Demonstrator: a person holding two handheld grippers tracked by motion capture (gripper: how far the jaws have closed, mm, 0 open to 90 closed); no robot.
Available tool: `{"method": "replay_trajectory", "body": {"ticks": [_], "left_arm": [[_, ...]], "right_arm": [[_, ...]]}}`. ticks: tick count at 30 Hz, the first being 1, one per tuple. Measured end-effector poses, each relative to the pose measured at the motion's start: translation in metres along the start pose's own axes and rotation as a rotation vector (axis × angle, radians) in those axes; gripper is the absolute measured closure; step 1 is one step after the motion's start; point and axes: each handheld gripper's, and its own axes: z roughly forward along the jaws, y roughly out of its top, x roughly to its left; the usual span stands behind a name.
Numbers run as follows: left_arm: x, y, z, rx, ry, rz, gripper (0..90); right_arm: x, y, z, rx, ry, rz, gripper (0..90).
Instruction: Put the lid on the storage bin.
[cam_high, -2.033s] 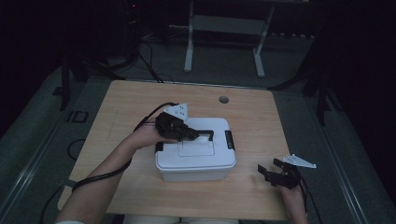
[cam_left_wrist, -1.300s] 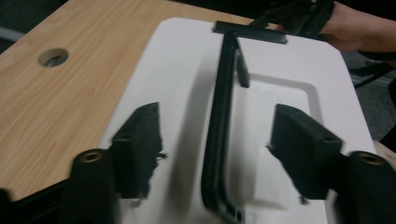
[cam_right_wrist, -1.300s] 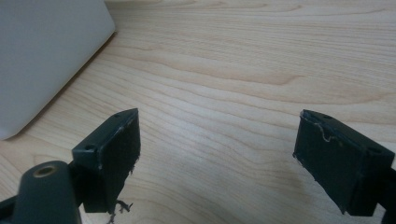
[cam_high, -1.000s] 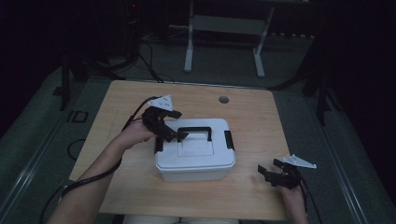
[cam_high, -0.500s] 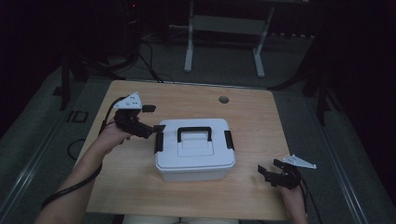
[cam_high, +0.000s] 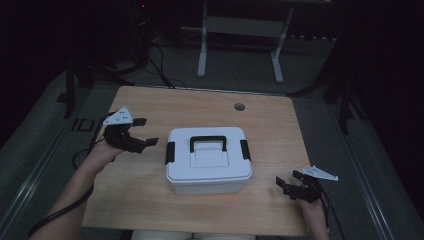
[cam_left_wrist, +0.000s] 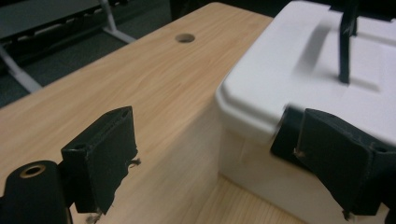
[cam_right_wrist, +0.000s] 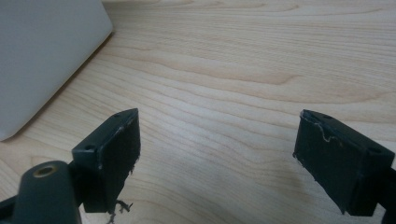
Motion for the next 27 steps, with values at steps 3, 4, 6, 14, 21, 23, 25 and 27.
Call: {"method": "replay_trajectory", "body": {"ticks": [3,4,6,14,21,23,25,27], "left_arm": [[0.003,-0.011,-0.002,0.006,0.009,-0.021,11.6],[0.004,-0.015,-0.002,0.009,0.011,-0.027,11.6],[0.004,-0.024,-0.003,0.012,0.018,-0.036,11.6],[0.006,-0.058,-0.004,0.028,0.073,-0.073,11.6],[0.008,-0.086,-0.004,0.036,0.082,-0.125,11.6],[0.007,-0.093,-0.004,0.042,0.088,-0.132,11.6],[0.006,-0.096,-0.003,0.048,0.088,-0.134,11.6],[0.004,-0.103,-0.003,0.053,0.090,-0.138,11.6]], "right_arm": [[0.000,0.000,0.000,0.001,-0.004,-0.002,14.3],[0.000,0.000,0.000,0.001,-0.003,-0.003,14.3],[0.000,0.000,0.000,-0.002,-0.004,0.000,14.3],[0.000,0.000,0.000,-0.004,-0.008,-0.004,14.3],[0.000,0.000,0.000,-0.004,-0.010,-0.005,14.3],[0.001,0.000,0.000,-0.003,-0.011,-0.006,14.3],[0.001,0.000,0.000,-0.003,-0.012,-0.006,14.3],[0.001,0.000,0.000,-0.003,-0.012,-0.006,14.3]]}}
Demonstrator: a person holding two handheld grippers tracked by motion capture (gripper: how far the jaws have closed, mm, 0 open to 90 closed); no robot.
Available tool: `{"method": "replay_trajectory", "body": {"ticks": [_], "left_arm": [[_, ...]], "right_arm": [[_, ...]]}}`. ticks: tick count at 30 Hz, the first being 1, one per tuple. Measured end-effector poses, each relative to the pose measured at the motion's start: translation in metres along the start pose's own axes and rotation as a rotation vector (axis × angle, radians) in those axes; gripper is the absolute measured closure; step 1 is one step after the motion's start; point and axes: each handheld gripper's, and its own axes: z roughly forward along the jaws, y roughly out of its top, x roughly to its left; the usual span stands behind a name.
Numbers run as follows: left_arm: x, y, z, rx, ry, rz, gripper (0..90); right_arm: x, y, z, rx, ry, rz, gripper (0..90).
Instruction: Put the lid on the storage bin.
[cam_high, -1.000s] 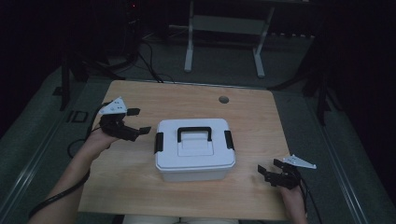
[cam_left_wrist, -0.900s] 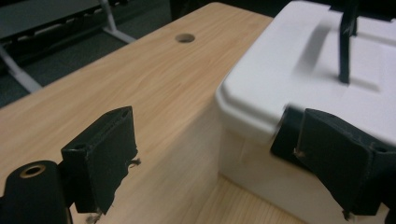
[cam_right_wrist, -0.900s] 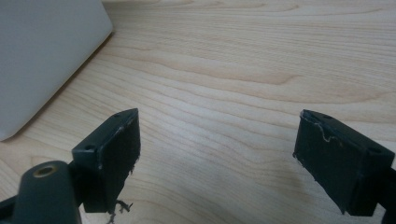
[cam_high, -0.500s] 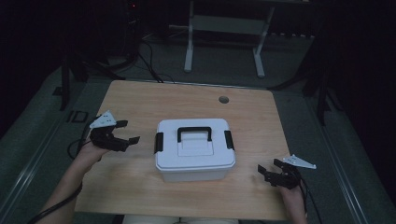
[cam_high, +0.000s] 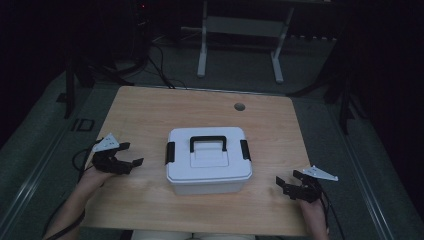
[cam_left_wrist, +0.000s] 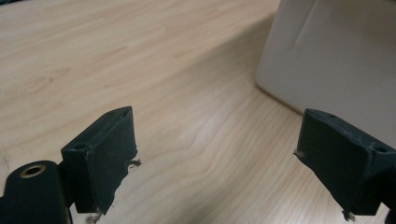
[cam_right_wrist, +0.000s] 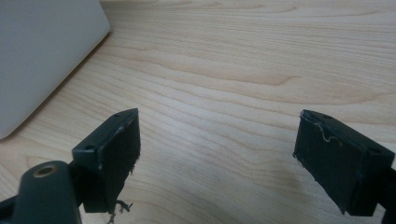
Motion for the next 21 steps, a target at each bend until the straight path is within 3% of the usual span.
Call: {"method": "replay_trajectory", "body": {"ticks": [4,15,21], "left_arm": [[-0.002,-0.009,-0.001,-0.010,0.015,-0.019,11.6],[-0.008,-0.028,-0.004,0.005,0.068,-0.021,11.6],[-0.014,-0.037,-0.008,0.000,0.130,-0.027,11.6]], "right_arm": [[0.000,0.000,0.000,0.000,-0.001,0.000,14.3],[0.000,0.000,0.000,0.004,-0.002,-0.003,14.3],[0.000,0.000,0.000,0.003,-0.004,-0.005,14.3]]}}
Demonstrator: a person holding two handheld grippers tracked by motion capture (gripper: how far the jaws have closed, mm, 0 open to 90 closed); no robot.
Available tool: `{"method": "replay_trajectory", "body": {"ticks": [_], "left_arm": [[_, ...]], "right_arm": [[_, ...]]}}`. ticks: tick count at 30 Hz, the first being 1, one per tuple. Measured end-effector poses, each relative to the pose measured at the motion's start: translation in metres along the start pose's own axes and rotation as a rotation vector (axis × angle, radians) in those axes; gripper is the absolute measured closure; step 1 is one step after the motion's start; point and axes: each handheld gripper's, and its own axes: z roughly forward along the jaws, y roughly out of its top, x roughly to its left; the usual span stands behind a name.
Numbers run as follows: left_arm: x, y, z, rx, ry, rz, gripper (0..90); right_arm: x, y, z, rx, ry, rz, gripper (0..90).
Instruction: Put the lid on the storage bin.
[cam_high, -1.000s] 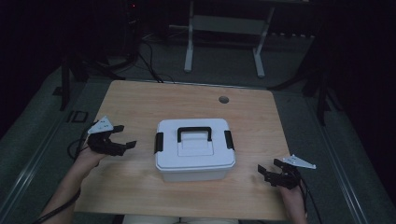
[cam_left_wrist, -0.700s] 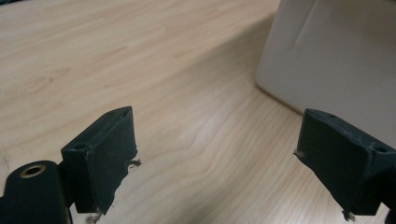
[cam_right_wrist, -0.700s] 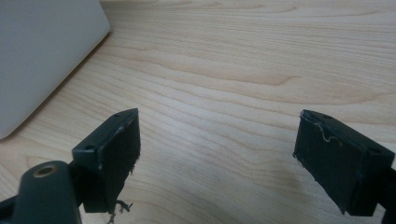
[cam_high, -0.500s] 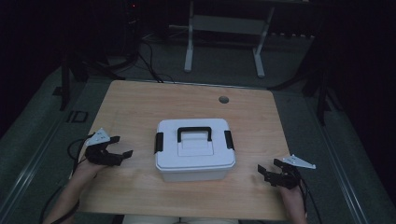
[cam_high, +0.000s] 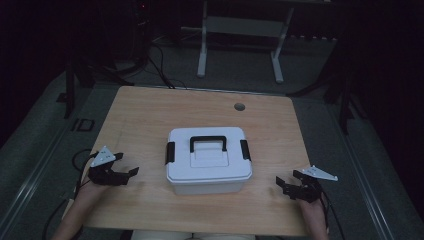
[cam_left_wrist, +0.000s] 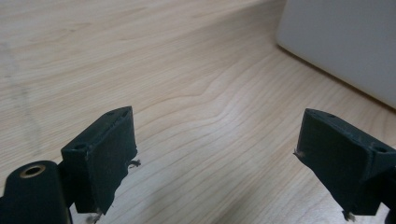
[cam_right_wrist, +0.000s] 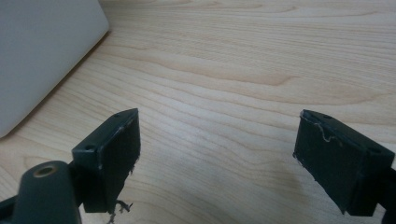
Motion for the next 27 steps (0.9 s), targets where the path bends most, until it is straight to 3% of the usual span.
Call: {"method": "replay_trajectory", "body": {"ticks": [1,6,14,16,23,27], "left_arm": [[-0.003,-0.002,-0.002,-0.008,0.039,-0.005,11.6],[-0.002,-0.005,-0.005,-0.013,0.065,-0.011,11.6],[-0.001,-0.016,-0.011,-0.040,0.147,-0.073,11.6],[0.001,-0.018,-0.012,-0.053,0.143,-0.093,11.6],[-0.001,-0.020,-0.011,-0.042,0.208,-0.092,11.6],[-0.004,-0.020,-0.011,-0.046,0.219,-0.092,11.6]], "right_arm": [[0.000,0.000,0.000,-0.002,-0.004,-0.002,14.3],[-0.001,0.000,-0.001,-0.003,-0.015,-0.004,14.3],[-0.002,-0.001,-0.002,-0.009,-0.025,0.003,14.3],[-0.002,-0.001,-0.003,-0.015,-0.025,0.008,14.3],[-0.002,-0.001,-0.002,-0.011,-0.040,0.008,14.4],[0.000,-0.001,-0.001,-0.004,-0.049,-0.011,14.4]]}}
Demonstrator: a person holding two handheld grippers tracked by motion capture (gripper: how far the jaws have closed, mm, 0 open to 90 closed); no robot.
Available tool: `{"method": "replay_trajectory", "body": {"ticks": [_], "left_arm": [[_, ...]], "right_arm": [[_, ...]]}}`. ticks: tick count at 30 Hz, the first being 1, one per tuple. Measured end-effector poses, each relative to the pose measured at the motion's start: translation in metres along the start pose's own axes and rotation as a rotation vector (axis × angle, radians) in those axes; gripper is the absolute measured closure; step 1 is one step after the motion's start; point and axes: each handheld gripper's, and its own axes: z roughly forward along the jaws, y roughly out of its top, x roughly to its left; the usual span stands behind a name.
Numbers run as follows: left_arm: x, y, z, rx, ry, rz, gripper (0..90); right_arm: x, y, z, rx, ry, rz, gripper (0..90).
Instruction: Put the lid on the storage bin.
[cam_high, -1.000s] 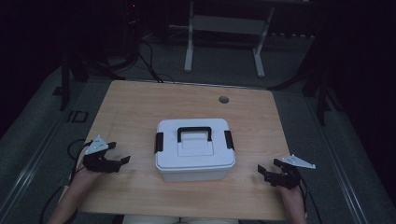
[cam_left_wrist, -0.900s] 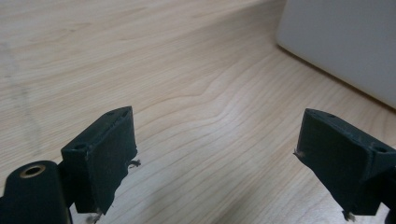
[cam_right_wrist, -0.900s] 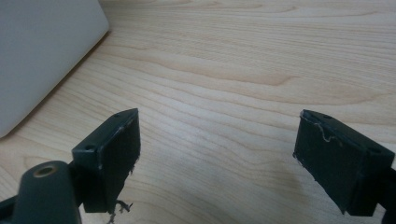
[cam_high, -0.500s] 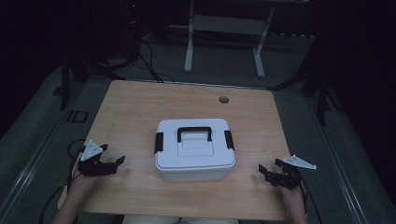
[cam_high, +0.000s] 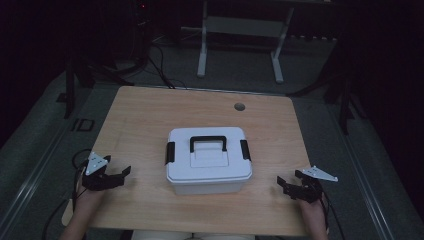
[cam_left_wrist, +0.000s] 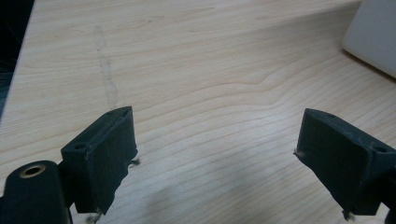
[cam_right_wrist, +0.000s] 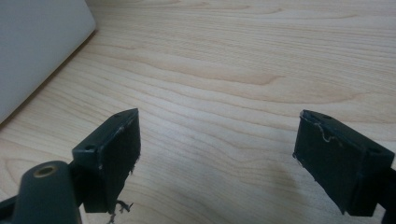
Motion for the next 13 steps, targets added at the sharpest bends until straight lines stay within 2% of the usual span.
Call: {"method": "replay_trajectory", "body": {"ticks": [7,13], "left_arm": [[0.0010,-0.0006,-0.0013,-0.017,0.014,-0.019,11.6],[0.0005,-0.0005,-0.0012,-0.016,0.016,-0.016,11.6]], "right_arm": [[-0.0009,-0.0003,-0.0007,-0.007,0.001,0.010,14.4],[-0.0011,-0.0002,-0.0005,-0.003,0.008,0.011,14.4]]}}
